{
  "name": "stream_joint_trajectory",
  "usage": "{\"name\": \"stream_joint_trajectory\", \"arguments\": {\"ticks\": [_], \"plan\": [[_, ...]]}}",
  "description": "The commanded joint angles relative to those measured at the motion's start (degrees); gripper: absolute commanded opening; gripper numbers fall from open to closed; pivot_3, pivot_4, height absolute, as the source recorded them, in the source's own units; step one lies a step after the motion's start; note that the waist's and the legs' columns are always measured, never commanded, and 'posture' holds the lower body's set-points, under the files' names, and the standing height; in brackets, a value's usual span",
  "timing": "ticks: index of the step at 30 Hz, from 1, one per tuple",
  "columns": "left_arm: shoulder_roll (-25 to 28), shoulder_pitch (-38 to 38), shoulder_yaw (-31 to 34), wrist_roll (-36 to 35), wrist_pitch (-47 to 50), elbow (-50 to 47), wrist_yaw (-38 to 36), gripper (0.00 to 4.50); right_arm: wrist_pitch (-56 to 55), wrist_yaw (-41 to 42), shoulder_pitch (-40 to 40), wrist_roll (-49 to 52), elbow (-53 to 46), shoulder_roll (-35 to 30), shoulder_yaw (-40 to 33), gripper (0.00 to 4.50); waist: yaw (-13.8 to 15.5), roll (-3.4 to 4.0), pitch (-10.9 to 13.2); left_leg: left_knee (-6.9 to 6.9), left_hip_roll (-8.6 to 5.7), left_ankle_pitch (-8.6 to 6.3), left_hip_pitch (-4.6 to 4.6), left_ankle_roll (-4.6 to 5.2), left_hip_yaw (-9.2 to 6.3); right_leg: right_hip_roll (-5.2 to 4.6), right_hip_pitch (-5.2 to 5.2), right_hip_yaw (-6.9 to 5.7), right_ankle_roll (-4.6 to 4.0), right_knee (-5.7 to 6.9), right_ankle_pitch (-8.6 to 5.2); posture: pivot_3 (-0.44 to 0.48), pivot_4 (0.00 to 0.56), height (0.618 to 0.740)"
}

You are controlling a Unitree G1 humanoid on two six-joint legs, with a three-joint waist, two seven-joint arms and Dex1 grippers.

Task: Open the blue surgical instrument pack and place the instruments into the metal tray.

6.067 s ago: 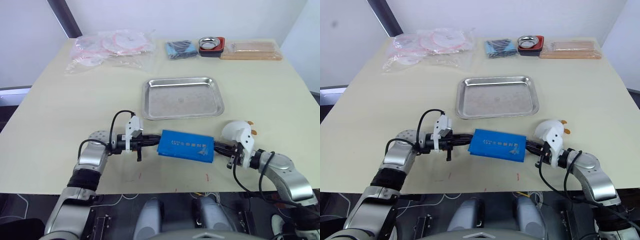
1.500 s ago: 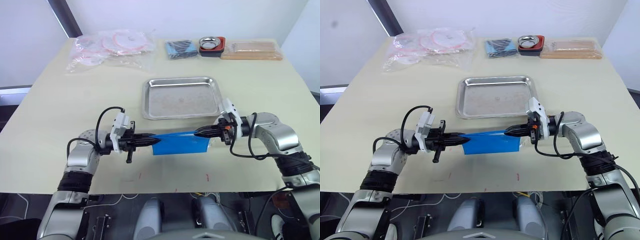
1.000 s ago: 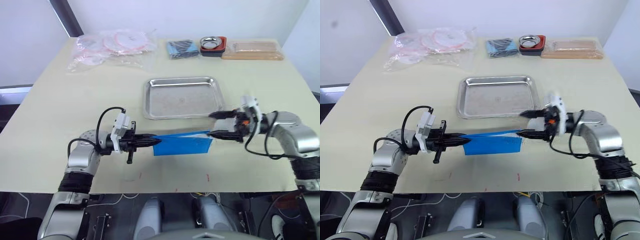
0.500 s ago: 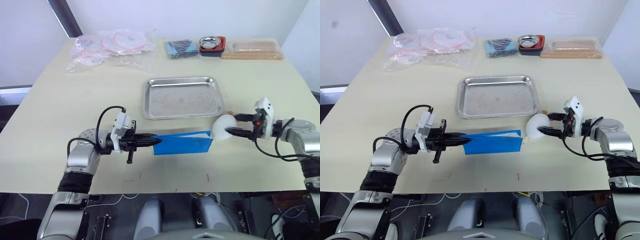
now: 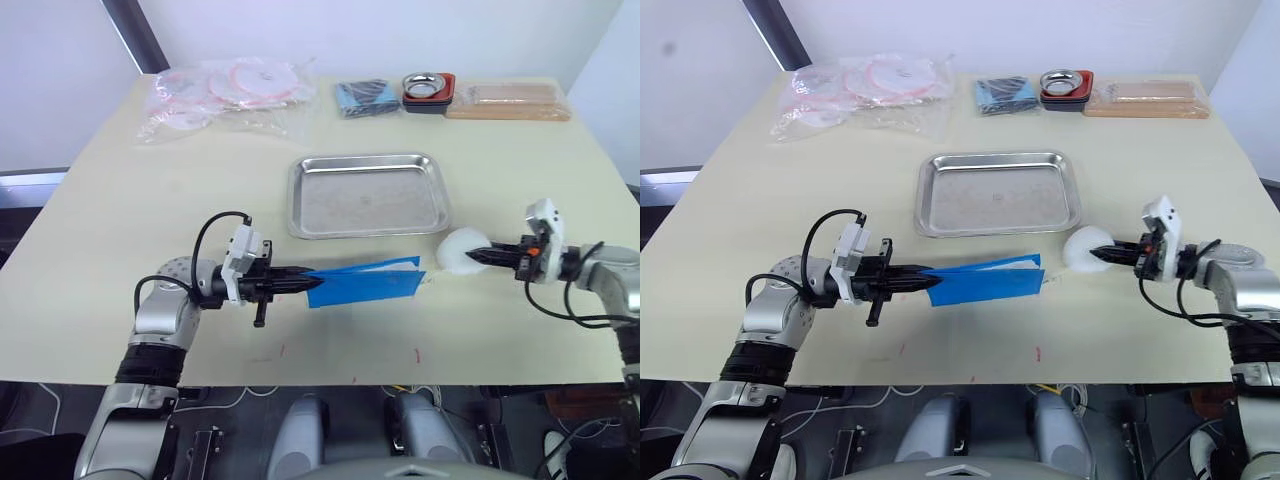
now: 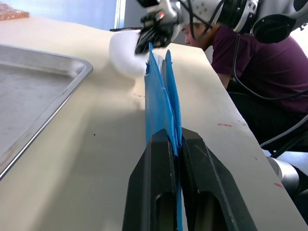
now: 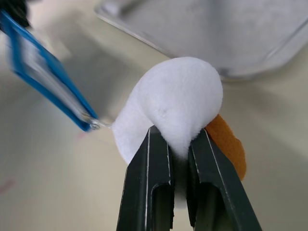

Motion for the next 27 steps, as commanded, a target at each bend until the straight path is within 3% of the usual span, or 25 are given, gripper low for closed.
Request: {"name": "stream_joint_trajectory", "arguments": {"ticks": [1, 8, 15, 27], "plan": [[0.89, 0.66, 0.56, 0.13, -1.20, -1.17, -0.74, 0.00, 4.08, 1.95, 0.96, 5.88, -2.15, -3.24, -6.87, 0.07, -0.04, 0.00, 0.00, 0.00, 0.00, 0.00, 0.00, 0.00, 0.00, 0.00, 0.00, 0.00, 0.00, 0.00, 0.00, 0.000, 0.150, 0.740], [0.69, 0.19, 0.06, 0.55, -1.65, -0.35, -0.89, 0.00, 11.53, -0.15, 1.82, 12.73, -7.22, -3.52, -10.89, 0.07, -0.22, 0.01, 0.01, -0.01, 0.00, 0.00, 0.02, 0.00, 0.01, 0.03, 0.00, 0.02, 0.00, 0.01, 0.00, 0.000, 0.150, 0.740], [-0.01, -0.50, 0.01, 0.18, -1.42, -0.88, -0.65, 0.00, 8.06, -2.19, 6.08, 9.16, -12.77, -1.91, -6.48, 0.07, 0.03, 0.01, 0.01, 0.00, -0.01, 0.00, -0.03, 0.00, 0.02, 0.00, 0.00, 0.01, 0.02, -0.02, 0.00, 0.000, 0.150, 0.740], [-1.83, -1.78, -0.65, -0.31, -0.41, -4.59, 0.78, 0.00, 4.11, -4.54, 5.26, 6.99, -22.22, 1.33, -0.71, 0.07, -0.05, 0.03, 0.02, 0.00, 0.00, 0.00, -0.02, 0.00, -0.02, 0.01, 0.00, -0.01, 0.02, -0.02, 0.00, 0.000, 0.150, 0.740]]}}
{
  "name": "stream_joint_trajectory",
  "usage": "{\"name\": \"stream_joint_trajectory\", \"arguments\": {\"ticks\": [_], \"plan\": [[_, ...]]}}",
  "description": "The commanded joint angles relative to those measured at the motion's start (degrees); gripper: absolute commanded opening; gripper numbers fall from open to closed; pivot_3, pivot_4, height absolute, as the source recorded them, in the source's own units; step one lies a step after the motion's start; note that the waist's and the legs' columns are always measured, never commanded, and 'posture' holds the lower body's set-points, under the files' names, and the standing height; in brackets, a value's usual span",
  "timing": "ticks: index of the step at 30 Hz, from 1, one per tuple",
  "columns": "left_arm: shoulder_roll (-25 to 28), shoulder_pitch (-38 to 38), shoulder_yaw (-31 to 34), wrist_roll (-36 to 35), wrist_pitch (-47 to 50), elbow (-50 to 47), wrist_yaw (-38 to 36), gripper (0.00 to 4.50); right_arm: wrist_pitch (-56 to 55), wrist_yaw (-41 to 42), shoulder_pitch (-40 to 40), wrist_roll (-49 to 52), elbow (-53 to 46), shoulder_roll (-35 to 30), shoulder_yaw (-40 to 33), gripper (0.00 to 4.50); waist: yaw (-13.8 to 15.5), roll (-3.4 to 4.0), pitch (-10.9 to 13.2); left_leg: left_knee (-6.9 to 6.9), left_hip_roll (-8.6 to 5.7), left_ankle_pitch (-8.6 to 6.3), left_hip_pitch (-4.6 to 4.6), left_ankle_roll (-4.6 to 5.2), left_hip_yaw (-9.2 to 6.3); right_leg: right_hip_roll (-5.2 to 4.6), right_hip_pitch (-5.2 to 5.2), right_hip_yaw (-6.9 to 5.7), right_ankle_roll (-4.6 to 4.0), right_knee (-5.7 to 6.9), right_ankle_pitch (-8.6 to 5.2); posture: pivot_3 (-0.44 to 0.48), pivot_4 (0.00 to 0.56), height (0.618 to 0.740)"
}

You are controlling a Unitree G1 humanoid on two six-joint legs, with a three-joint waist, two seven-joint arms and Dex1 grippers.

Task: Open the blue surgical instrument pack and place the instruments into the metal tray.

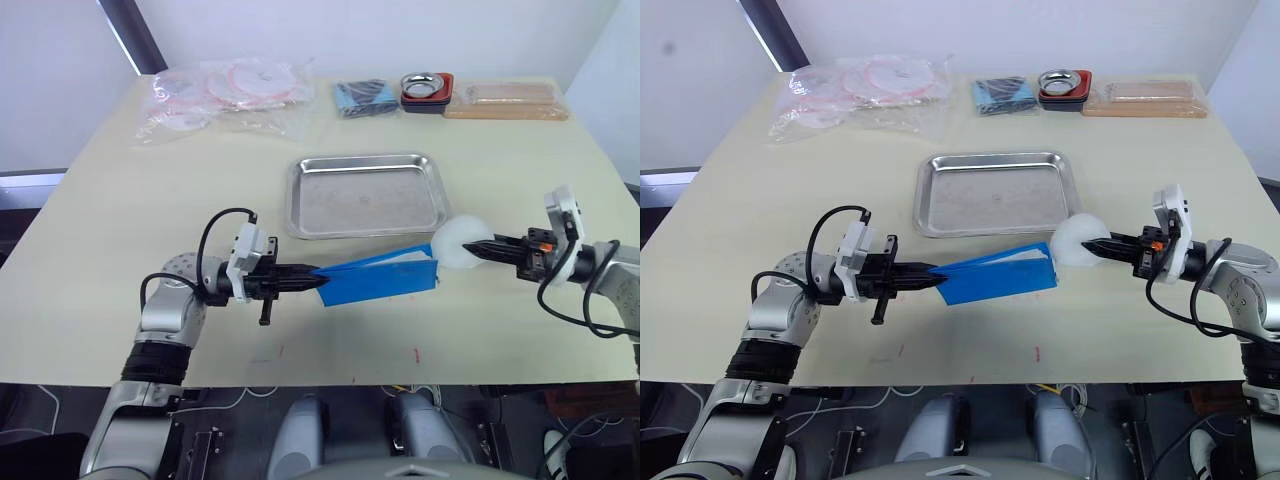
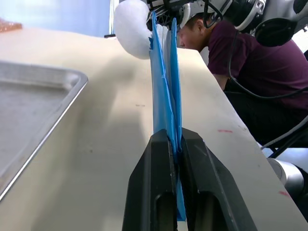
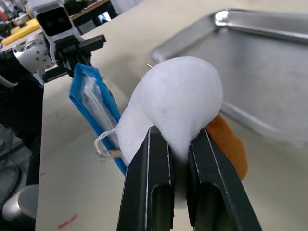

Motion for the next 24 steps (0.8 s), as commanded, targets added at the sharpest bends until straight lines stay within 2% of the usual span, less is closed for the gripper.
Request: {"name": "stream_joint_trajectory", "arguments": {"ticks": [1, 10, 15, 24], "plan": [[-0.06, -0.78, -0.38, -0.70, 0.34, -2.78, -0.10, 0.00, -2.89, 0.57, 0.42, -1.43, -4.12, -0.52, 1.91, 0.07, 0.00, 0.00, 0.00, 0.00, 0.00, 0.00, 0.00, 0.00, 0.00, 0.00, 0.00, 0.00, 0.00, 0.00, 0.00, 0.000, 0.150, 0.740], [3.41, -1.23, -2.53, 3.89, -1.10, 0.72, -1.64, 0.00, -0.65, -1.02, -3.05, 4.73, -3.58, -0.17, -4.00, 0.07, -0.02, 0.00, 0.00, 0.00, 0.00, 0.00, 0.01, 0.00, -0.01, 0.01, 0.00, -0.01, 0.00, 0.00, 0.00, 0.000, 0.150, 0.740], [3.54, -2.11, -3.72, 4.98, -0.71, 0.97, -1.41, 0.00, 2.60, -4.02, -4.31, 10.82, -4.04, 2.62, -6.66, 0.07, -0.07, 0.00, 0.00, 0.00, 0.00, 0.00, 0.02, 0.00, 0.00, 0.01, 0.00, 0.00, 0.00, 0.01, 0.00, 0.000, 0.150, 0.740], [3.50, -2.43, -4.69, 5.70, -1.30, 2.00, -1.64, 0.00, 4.67, -7.75, -3.84, 15.44, -6.26, 4.56, -8.45, 0.07, 0.05, 0.00, 0.00, 0.00, 0.00, 0.00, 0.00, 0.00, 0.01, -0.01, 0.00, 0.00, 0.00, 0.01, 0.00, 0.000, 0.150, 0.740]]}}
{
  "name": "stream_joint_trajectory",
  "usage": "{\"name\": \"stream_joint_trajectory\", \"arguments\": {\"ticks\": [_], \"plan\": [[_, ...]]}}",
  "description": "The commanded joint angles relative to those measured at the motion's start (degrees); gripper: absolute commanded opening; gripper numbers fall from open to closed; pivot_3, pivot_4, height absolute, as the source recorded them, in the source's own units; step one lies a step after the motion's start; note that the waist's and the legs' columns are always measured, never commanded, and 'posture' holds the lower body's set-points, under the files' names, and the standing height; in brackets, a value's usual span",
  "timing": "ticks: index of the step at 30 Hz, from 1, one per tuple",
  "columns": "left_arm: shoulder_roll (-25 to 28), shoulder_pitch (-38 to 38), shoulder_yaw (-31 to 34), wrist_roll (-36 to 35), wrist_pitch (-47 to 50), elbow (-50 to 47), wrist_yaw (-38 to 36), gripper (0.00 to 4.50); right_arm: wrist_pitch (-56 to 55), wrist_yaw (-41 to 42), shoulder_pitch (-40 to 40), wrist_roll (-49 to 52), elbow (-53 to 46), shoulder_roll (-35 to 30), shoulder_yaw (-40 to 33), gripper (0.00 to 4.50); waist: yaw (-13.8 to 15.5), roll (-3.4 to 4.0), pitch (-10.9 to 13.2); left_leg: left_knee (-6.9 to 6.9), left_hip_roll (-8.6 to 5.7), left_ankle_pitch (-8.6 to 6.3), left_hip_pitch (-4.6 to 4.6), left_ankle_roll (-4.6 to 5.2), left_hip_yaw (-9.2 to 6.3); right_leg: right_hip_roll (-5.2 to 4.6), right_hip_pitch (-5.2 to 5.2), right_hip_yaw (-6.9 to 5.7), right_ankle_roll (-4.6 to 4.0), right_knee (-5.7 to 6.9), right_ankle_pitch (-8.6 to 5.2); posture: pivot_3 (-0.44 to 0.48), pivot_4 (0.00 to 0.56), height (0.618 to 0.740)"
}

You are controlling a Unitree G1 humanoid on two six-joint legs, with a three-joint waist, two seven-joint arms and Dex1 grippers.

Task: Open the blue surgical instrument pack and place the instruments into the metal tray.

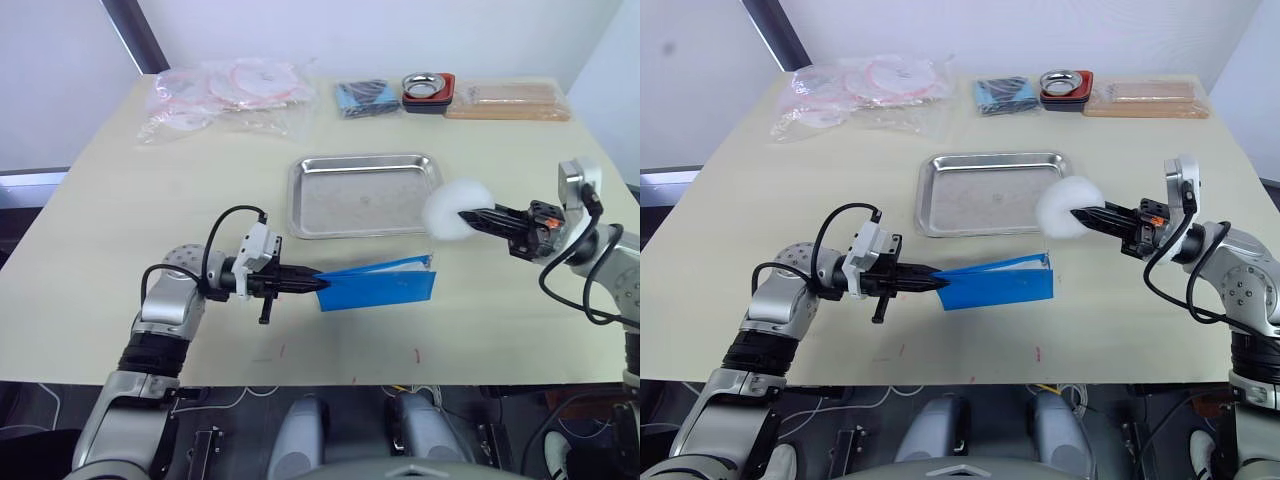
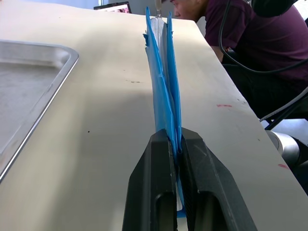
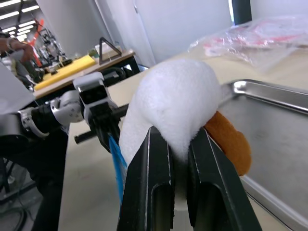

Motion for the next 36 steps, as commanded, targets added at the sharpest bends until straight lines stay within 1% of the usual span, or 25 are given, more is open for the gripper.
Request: {"name": "stream_joint_trajectory", "arguments": {"ticks": [1, 4, 9, 14, 19, 25, 29, 36], "plan": [[0.37, 0.04, -1.27, 1.39, -0.81, 0.84, -0.87, 0.00, 0.08, -1.96, -0.73, 3.03, -2.86, 0.43, -3.05, 0.07, 0.06, 0.00, 0.00, 0.00, 0.00, 0.00, 0.00, 0.00, 0.00, 0.00, 0.00, 0.00, 0.00, 0.00, 0.00, 0.000, 0.150, 0.740], [0.17, -0.17, -1.40, 1.38, -1.10, 1.31, -1.00, 0.00, -0.49, -3.05, -0.60, 2.06, -4.35, 1.00, -1.32, 0.07, 0.04, 0.00, 0.00, 0.00, 0.00, 0.00, 0.00, 0.00, 0.00, 0.00, 0.00, 0.00, 0.00, 0.00, 0.00, 0.000, 0.150, 0.740], [-0.12, -0.85, -1.49, 1.41, -1.58, 2.32, -1.03, 0.00, -3.28, -2.15, -0.63, -4.44, -8.13, 1.04, 6.61, 0.07, 0.02, 0.00, 0.00, 0.00, 0.00, 0.00, 0.00, 0.00, 0.00, 0.00, 0.00, 0.00, 0.00, 0.00, 0.00, 0.000, 0.150, 0.740], [-0.11, -2.07, -2.14, 2.11, -2.28, 3.52, -1.41, 0.00, -7.74, -0.17, -2.33, -10.27, -7.35, 1.97, 13.30, 0.07, -0.01, 0.00, 0.00, 0.00, 0.00, 0.00, 0.01, 0.00, 0.00, 0.01, 0.00, -0.01, 0.00, 0.00, 0.00, 0.000, 0.150, 0.740], [-0.12, -2.64, -2.61, 2.60, -2.62, 3.73, -1.50, 0.00, -10.39, -1.03, -6.44, -13.03, -5.72, 6.29, 16.91, 0.07, -0.14, 0.00, -0.01, 0.00, 0.00, 0.00, 0.03, 0.00, -0.02, 0.04, 0.00, -0.01, 0.00, 0.02, 0.00, 0.000, 0.150, 0.740], [-0.58, -1.89, -2.84, 2.58, -3.03, 3.09, -0.79, 0.00, -13.81, -0.59, -6.84, -17.01, -6.10, 9.95, 21.74, 0.07, -0.06, 0.00, -0.01, 0.00, 0.00, 0.00, 0.01, 0.00, -0.02, 0.01, 0.00, -0.02, 0.00, 0.00, 0.00, 0.000, 0.150, 0.740], [-0.73, -1.80, -2.91, 2.83, -3.70, 3.27, -0.63, 0.00, -14.69, -1.02, -7.52, -18.02, -6.17, 12.00, 22.98, 0.07, -0.04, 0.01, -0.01, 0.00, 0.00, 0.00, 0.02, 0.00, -0.03, 0.01, 0.00, -0.02, 0.00, 0.02, 0.00, 0.000, 0.150, 0.740], [-1.26, -2.33, -2.84, 2.62, -3.84, 4.03, -0.43, 0.00, -17.90, -2.51, -10.03, -21.59, -6.36, 18.86, 27.85, 0.07, -0.11, 0.01, -0.01, 0.00, 0.01, 0.00, 0.03, 0.00, -0.04, 0.02, 0.00, -0.04, -0.01, 0.03, 0.00, 0.000, 0.150, 0.740]]}}
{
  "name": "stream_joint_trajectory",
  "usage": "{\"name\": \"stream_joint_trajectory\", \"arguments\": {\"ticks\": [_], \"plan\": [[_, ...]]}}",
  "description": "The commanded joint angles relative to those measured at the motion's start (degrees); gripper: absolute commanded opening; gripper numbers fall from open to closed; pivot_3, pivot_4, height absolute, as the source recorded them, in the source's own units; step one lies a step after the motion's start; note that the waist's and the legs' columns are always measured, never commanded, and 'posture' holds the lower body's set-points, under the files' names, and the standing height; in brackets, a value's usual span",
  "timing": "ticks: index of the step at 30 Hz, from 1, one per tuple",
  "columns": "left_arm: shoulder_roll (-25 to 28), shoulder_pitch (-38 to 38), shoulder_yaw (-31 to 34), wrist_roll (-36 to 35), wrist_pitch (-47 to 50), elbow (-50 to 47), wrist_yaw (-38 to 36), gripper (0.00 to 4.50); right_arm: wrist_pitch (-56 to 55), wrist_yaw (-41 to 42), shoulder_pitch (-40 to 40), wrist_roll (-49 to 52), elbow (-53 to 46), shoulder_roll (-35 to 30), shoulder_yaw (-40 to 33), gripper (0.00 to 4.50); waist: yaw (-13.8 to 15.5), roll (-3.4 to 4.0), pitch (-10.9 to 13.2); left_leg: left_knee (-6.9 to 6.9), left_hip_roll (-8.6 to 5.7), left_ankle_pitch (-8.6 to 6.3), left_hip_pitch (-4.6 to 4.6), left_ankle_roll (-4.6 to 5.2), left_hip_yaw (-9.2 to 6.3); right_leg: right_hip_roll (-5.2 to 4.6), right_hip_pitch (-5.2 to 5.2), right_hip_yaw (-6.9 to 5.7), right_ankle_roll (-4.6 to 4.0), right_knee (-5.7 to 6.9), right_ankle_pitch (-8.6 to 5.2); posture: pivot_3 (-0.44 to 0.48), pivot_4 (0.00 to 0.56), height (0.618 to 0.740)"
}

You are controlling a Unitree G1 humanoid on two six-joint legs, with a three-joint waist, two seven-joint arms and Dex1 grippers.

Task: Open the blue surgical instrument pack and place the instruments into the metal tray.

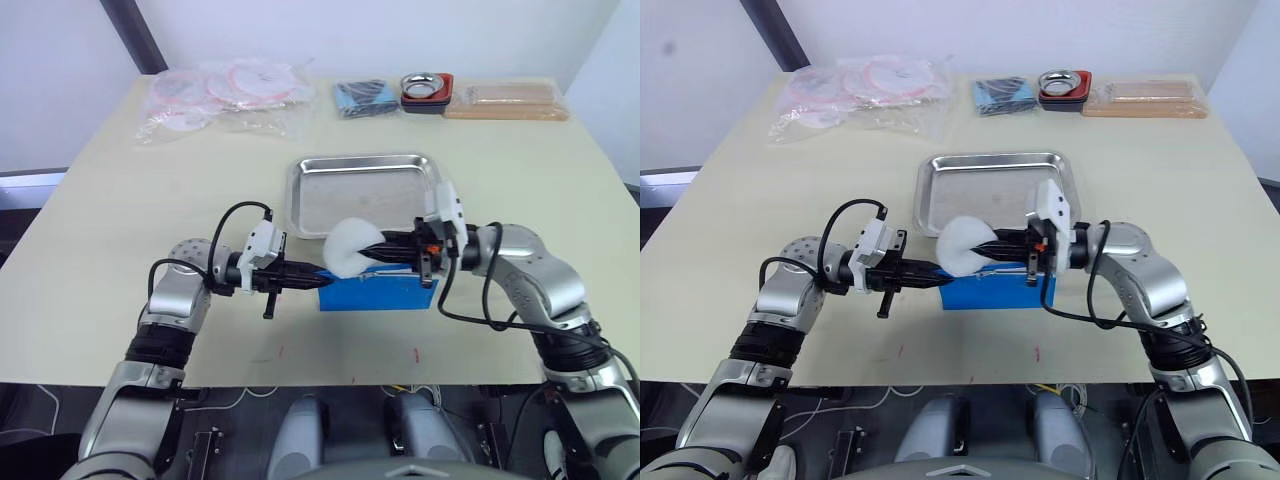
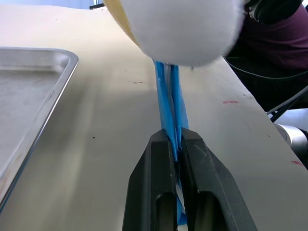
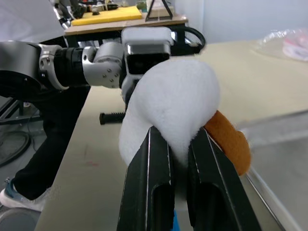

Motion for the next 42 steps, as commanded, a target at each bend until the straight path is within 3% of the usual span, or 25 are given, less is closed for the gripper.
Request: {"name": "stream_joint_trajectory", "arguments": {"ticks": [1, 15, 33, 36, 37, 39, 40, 42], "plan": [[-0.48, 0.10, -1.17, 1.32, -0.12, 1.10, -0.20, 0.00, -3.72, -0.47, -2.35, -1.30, -1.72, 3.30, 2.29, 0.07, 0.01, 0.00, 0.00, 0.00, 0.00, 0.00, 0.00, 0.00, 0.00, -0.01, 0.00, 0.00, 0.00, 0.00, 0.00, 0.000, 0.150, 0.740], [-0.77, 0.89, -0.81, 0.81, -0.41, 0.86, -0.17, 0.00, -12.30, -1.14, -3.02, -10.61, 2.86, 6.35, 6.59, 0.07, 0.00, 0.00, 0.00, 0.00, 0.00, 0.00, 0.01, 0.00, 0.00, -0.01, 0.00, -0.02, 0.00, 0.00, 0.00, 0.000, 0.150, 0.740], [-4.75, 5.89, 1.51, -1.51, -3.03, 1.05, -0.10, 0.00, -14.78, 1.10, -1.17, -11.33, 4.89, 5.13, 6.66, 0.07, 0.11, 0.01, -0.01, 0.00, 0.00, 0.00, 0.01, 0.00, 0.00, -0.03, 0.01, -0.02, -0.01, 0.00, 0.00, 0.000, 0.150, 0.740], [-4.82, 5.82, 1.72, -1.30, -3.46, 1.50, -0.22, 0.00, -14.61, 5.01, -0.28, -8.11, 2.75, 3.31, 5.76, 0.07, 0.22, 0.01, -0.01, 0.00, 0.00, 0.00, 0.02, 0.00, 0.00, -0.03, 0.01, -0.02, -0.01, 0.00, 0.00, 0.000, 0.150, 0.740], [-4.81, 5.69, 1.75, -1.23, -3.66, 1.77, -0.27, 0.00, -14.48, 6.16, -0.01, -7.01, 1.96, 2.66, 5.41, 0.79, 0.26, 0.01, -0.01, 0.00, -0.01, 0.00, 0.01, 0.00, 0.00, -0.04, 0.01, -0.02, 0.00, -0.01, 0.00, 0.000, 0.150, 0.740], [-4.83, 5.38, 1.80, -1.10, -3.96, 2.27, -0.30, 0.00, -14.58, 8.01, 0.14, -5.98, 1.09, 1.49, 5.53, 1.47, 0.19, 0.01, -0.01, 0.00, -0.01, 0.00, 0.01, 0.00, -0.01, -0.04, 0.01, -0.03, 0.00, -0.03, 0.00, 0.000, 0.150, 0.740], [-4.83, 5.25, 1.81, -1.07, -4.05, 2.46, -0.35, 0.00, -15.61, 9.08, 0.12, -6.30, 0.85, 0.77, 6.01, 2.08, 0.18, 0.01, -0.01, 0.00, -0.01, 0.00, 0.01, 0.00, -0.01, -0.04, 0.01, -0.02, 0.00, -0.03, 0.00, 0.000, 0.150, 0.740], [-4.86, 4.91, 1.68, -0.84, -4.32, 2.94, -0.51, 0.00, -17.01, 9.92, 0.01, -6.89, 0.67, 0.33, 6.59, 2.87, 0.10, 0.01, -0.01, 0.00, -0.01, 0.00, 0.02, 0.00, -0.01, -0.04, 0.01, -0.02, 0.00, -0.02, 0.00, 0.000, 0.150, 0.740]]}}
